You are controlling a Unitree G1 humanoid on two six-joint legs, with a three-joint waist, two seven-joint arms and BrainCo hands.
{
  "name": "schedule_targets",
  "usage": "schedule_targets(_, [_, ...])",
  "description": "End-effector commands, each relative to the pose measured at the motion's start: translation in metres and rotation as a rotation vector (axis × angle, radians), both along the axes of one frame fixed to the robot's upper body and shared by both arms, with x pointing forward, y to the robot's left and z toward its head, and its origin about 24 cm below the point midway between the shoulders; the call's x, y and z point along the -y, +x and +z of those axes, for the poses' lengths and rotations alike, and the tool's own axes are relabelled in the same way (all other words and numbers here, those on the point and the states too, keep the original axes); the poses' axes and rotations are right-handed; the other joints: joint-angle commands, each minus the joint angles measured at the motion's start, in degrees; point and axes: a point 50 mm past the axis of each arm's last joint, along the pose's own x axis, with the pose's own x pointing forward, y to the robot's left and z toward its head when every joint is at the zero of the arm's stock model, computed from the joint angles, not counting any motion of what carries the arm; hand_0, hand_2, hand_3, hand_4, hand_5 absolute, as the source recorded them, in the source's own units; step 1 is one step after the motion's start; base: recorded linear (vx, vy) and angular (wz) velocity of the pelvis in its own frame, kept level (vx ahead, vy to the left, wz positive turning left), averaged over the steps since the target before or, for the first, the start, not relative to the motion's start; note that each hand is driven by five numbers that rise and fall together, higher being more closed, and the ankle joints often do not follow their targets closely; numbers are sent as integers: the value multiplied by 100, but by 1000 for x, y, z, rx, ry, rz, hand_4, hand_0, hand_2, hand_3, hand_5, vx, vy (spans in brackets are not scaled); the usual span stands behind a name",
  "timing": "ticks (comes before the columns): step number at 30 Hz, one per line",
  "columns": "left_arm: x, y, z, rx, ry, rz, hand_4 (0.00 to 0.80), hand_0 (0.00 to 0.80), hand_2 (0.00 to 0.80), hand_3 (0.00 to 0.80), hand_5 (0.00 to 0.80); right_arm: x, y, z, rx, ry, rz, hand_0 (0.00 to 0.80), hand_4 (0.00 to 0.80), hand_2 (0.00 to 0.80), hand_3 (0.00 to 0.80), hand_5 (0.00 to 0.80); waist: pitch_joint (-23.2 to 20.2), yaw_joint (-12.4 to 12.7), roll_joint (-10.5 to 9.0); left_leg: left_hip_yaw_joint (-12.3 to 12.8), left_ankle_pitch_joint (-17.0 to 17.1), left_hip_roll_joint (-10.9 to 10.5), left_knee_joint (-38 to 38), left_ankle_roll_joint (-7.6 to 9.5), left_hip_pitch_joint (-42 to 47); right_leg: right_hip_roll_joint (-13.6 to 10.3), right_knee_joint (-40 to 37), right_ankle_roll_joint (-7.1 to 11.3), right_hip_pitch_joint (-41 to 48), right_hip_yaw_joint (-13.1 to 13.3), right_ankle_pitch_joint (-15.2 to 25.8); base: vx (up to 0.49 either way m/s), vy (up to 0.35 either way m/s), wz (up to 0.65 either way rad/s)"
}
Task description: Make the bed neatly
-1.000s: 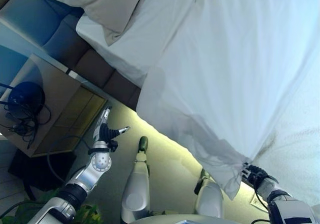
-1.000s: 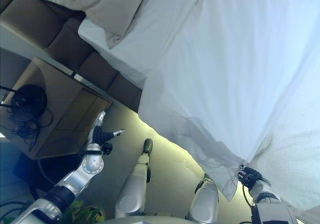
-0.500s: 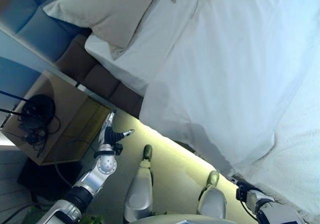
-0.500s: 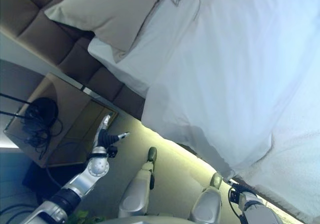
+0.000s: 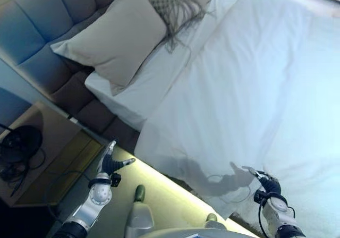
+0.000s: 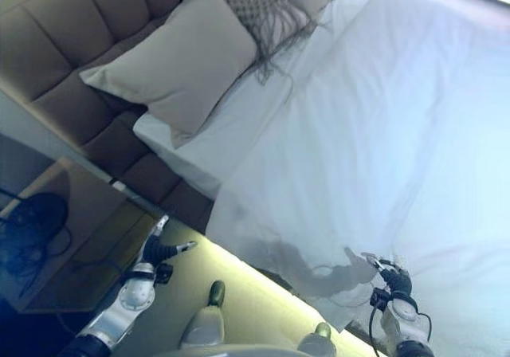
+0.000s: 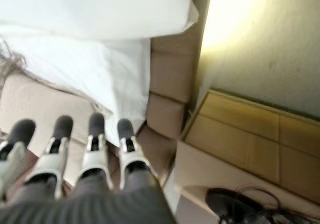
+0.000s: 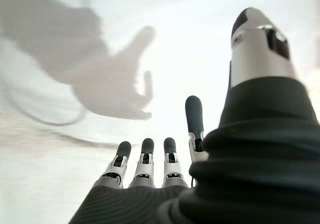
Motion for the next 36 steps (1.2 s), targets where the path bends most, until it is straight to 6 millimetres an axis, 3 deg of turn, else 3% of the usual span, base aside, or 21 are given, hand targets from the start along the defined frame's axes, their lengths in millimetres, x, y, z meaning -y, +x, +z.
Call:
schedule_targets(1, [1,12,12,43,-159,-30,0,0,0,0,0,15,19,28,111,-80,-11,0,0,0,0,0,-113,-43,86,175,-544,73,500,330,398,194,361,-297,-452,156,580,39,14,-15])
schedule_targets(7, [7,2,-9,-122,-419,-62,0,0,0,0,0,2,23,25,224,161,-32,0,0,0,0,0,-369,-103,110,264,-508,64,274,335,720,237,226,-333,-199,215,569,49,19,-6])
schedule_targets(15, [15,-4,-21,-206,-746,-7,0,0,0,0,0,-21,5,17,436,474,-128,0,0,0,0,0,-622,-272,108,518,-450,36,25,350,875,289,-81,-303,-117,231,727,-8,14,-5])
schedule_targets(21, [18,-6,-29,-209,-866,76,0,0,0,0,0,-29,-12,9,436,494,-124,0,0,0,0,0,-727,-416,99,625,-437,1,-70,358,906,340,-168,-318,-126,273,741,-36,20,-10])
schedule_targets(27, [25,-7,-28,-212,-969,42,0,0,0,0,0,-39,-24,2,427,547,-125,0,0,0,0,0,-751,-496,98,659,-457,17,-21,379,865,397,-171,-365,-197,322,696,-22,7,-5])
schedule_targets(36, [31,2,-21,-185,-993,28,0,0,0,0,0,-51,-14,1,407,530,-81,0,0,0,0,0,-772,-476,171,639,-462,15,-69,406,861,436,-177,-407,-209,328,622,-13,14,-10])
